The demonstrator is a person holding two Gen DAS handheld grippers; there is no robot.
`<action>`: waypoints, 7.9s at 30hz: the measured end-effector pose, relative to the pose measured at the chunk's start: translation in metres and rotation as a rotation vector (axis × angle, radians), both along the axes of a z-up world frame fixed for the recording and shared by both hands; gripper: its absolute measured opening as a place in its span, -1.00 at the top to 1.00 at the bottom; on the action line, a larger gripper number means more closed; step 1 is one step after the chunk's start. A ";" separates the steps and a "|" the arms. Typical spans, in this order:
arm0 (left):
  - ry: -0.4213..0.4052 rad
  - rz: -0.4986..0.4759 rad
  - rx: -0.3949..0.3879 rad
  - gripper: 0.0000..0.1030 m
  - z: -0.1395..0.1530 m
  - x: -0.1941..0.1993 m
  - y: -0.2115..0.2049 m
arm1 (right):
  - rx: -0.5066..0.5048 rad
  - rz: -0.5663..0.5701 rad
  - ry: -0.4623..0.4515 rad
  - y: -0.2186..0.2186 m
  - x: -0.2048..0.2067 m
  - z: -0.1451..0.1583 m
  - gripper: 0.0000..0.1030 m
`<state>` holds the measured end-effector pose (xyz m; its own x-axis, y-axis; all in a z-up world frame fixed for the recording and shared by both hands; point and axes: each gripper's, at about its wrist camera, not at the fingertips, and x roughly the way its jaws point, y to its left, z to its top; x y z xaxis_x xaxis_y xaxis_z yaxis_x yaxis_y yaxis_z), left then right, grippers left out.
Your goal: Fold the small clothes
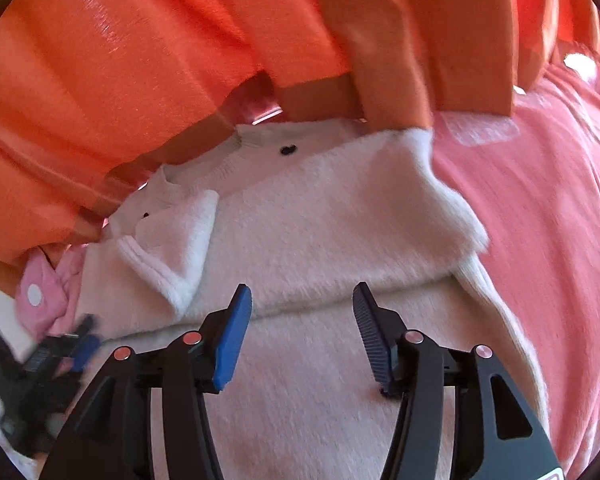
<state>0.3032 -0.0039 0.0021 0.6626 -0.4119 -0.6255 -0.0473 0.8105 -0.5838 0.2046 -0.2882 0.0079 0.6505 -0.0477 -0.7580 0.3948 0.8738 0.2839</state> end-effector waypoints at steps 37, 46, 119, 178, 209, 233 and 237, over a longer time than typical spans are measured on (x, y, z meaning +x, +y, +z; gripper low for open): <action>0.101 0.108 0.068 0.64 -0.040 0.017 0.076 | 0.190 -0.017 -0.042 -0.065 0.051 -0.049 -0.04; 0.093 0.109 0.117 0.70 -0.042 0.017 0.073 | 0.108 -0.010 -0.139 -0.073 0.038 -0.020 0.96; -0.019 -0.235 0.082 0.31 0.008 -0.123 0.020 | 0.342 0.200 0.144 -0.027 -0.037 -0.046 0.29; 0.000 -0.100 0.236 -0.13 -0.027 -0.075 0.061 | 0.078 0.122 -0.217 -0.048 0.009 0.024 0.87; -0.021 -0.139 0.478 -0.14 -0.027 -0.125 0.040 | -0.010 -0.026 -0.039 -0.043 -0.097 -0.004 0.32; 0.032 -0.040 0.477 -0.23 -0.041 -0.269 0.099 | 0.299 -0.079 0.085 -0.042 -0.232 -0.053 -0.18; 0.067 -0.069 0.353 -0.36 -0.033 -0.289 0.119 | 0.329 -0.114 0.138 -0.041 -0.246 -0.059 -0.25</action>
